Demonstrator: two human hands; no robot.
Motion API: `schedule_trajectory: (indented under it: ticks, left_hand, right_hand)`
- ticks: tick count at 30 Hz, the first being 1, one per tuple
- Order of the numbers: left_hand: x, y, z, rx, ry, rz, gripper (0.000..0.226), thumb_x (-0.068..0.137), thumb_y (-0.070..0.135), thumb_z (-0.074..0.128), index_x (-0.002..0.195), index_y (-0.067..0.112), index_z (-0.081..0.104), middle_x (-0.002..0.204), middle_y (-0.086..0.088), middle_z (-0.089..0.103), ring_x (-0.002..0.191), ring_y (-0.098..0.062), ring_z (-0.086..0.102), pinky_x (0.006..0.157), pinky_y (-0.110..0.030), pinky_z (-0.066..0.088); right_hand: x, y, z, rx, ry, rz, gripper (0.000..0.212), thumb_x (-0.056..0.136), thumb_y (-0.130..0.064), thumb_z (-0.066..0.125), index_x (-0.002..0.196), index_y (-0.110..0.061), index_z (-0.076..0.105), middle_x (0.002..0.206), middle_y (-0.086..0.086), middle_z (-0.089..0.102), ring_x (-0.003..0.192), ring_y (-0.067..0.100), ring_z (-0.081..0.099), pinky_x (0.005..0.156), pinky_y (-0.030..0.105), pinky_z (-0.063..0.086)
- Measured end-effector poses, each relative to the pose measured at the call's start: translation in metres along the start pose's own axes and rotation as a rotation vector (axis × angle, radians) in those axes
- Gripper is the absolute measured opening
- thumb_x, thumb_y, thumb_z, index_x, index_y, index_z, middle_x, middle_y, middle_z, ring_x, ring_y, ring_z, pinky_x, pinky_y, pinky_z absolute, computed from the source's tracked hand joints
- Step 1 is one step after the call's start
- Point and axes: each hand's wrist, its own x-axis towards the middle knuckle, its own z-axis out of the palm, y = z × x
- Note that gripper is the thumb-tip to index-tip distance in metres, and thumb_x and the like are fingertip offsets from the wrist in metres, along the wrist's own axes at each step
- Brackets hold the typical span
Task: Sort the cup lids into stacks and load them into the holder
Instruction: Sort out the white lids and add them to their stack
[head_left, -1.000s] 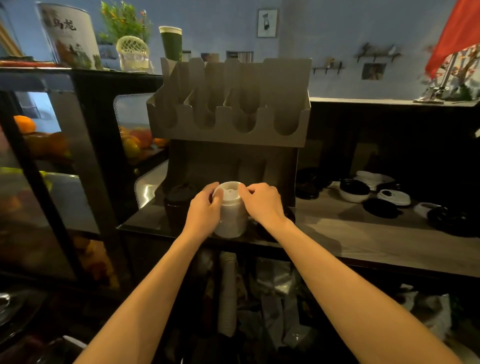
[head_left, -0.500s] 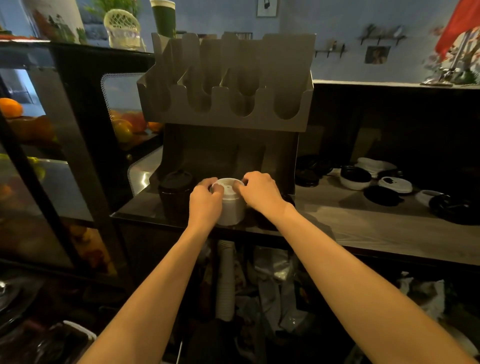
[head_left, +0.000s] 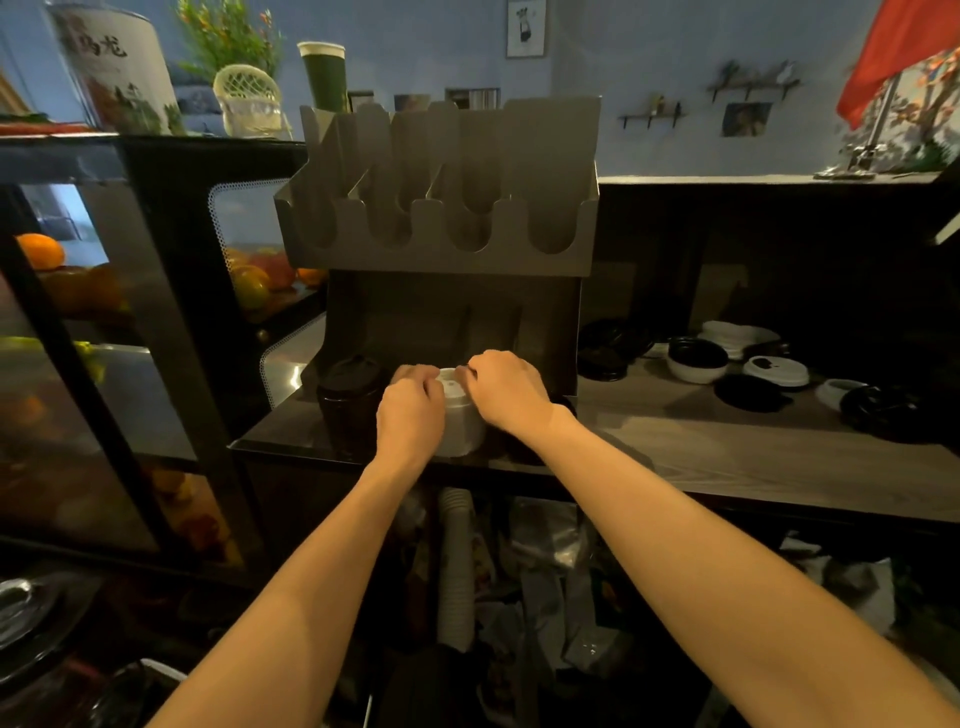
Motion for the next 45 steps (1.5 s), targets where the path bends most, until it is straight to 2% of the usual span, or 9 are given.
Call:
schedule_trajectory:
  ticks: [6,9,11,19,27,33,36,40,45]
  left_hand:
    - [0.007,0.006,-0.003,0.032,-0.082,0.006,0.032,0.105,0.019,0.045,0.133,0.014,0.060,0.136,-0.006,0.057,0.114,-0.021,0.059,0.084,-0.028,0.042]
    - [0.001,0.017,-0.006,-0.067,-0.027,0.046,0.031,0.104,0.023,0.051,0.135,0.020,0.059,0.135,0.000,0.058,0.115,-0.013,0.058,0.085,-0.024,0.044]
    - [-0.001,0.028,-0.006,-0.158,0.006,0.097,0.031,0.105,0.024,0.051,0.135,0.021,0.059,0.134,0.003,0.059,0.116,-0.007,0.055,0.092,-0.024,0.046]
    - [-0.012,0.094,0.043,-0.608,-0.152,0.221,0.033,0.110,0.032,0.039,0.140,0.022,0.050,0.128,0.006,0.061,0.109,-0.005,0.066,0.100,-0.035,0.052]
    - [-0.049,0.170,0.138,-0.708,-0.350,0.287,0.024,0.109,0.028,0.043,0.132,0.031,0.049,0.123,0.009,0.061,0.107,-0.007,0.066,0.095,-0.030,0.053]
    - [-0.060,0.187,0.215,-0.556,-0.485,0.203,0.038,0.106,0.029,0.051,0.142,0.019,0.047,0.137,0.001,0.055,0.123,-0.014,0.057,0.093,-0.022,0.047]
    - [-0.055,0.192,0.245,-0.433,-0.551,0.122,0.050,0.104,0.030,0.056,0.150,0.019,0.039,0.147,-0.005,0.046,0.129,-0.022,0.053,0.104,-0.035,0.045]
    - [-0.034,0.201,0.275,-0.197,-0.453,0.185,0.062,0.099,0.023,0.063,0.154,0.017,0.034,0.137,0.004,0.042,0.118,-0.023,0.057,0.095,-0.036,0.045]
    - [-0.002,0.204,0.321,0.065,-0.439,0.261,0.070,0.093,0.027,0.068,0.155,0.023,0.035,0.168,-0.006,0.011,0.156,-0.028,0.006,0.125,-0.046,0.017]
  right_hand:
    - [0.010,0.005,-0.017,0.020,-0.183,0.013,0.039,0.107,-0.041,0.039,0.088,-0.020,0.065,0.084,-0.001,0.064,0.083,0.018,0.063,0.080,0.041,0.053]
    - [0.000,0.013,-0.020,0.121,-0.148,0.031,0.040,0.107,-0.042,0.037,0.132,-0.021,0.060,0.127,0.002,0.065,0.117,0.024,0.060,0.097,0.043,0.050]
    - [-0.006,0.021,-0.024,0.164,-0.071,0.050,0.046,0.107,-0.044,0.038,0.144,-0.021,0.050,0.139,0.002,0.059,0.124,0.023,0.056,0.099,0.042,0.049]
    - [-0.045,0.091,-0.053,0.494,0.323,0.219,0.025,0.105,-0.039,0.048,0.118,-0.025,0.065,0.104,-0.006,0.069,0.096,0.013,0.064,0.085,0.036,0.055]
    - [-0.104,0.194,-0.105,0.415,0.517,0.412,0.023,0.105,-0.040,0.046,0.109,-0.027,0.064,0.093,-0.009,0.067,0.086,0.011,0.063,0.079,0.040,0.055]
    - [-0.132,0.270,-0.120,0.301,0.520,0.567,0.024,0.102,-0.036,0.053,0.122,-0.025,0.059,0.111,-0.004,0.061,0.101,0.016,0.062,0.084,0.038,0.055]
    - [-0.132,0.300,-0.106,0.131,0.416,0.614,0.041,0.096,-0.039,0.061,0.133,-0.024,0.051,0.131,0.001,0.047,0.120,0.021,0.051,0.096,0.039,0.049]
    - [-0.114,0.322,-0.095,-0.057,0.333,0.553,0.069,0.091,-0.044,0.066,0.148,-0.017,0.038,0.153,0.005,0.026,0.141,0.025,0.029,0.113,0.038,0.033]
    - [-0.085,0.340,-0.085,-0.128,0.122,0.527,0.075,0.091,-0.051,0.061,0.155,-0.027,0.029,0.163,0.009,0.019,0.151,0.029,0.015,0.122,0.044,0.014]
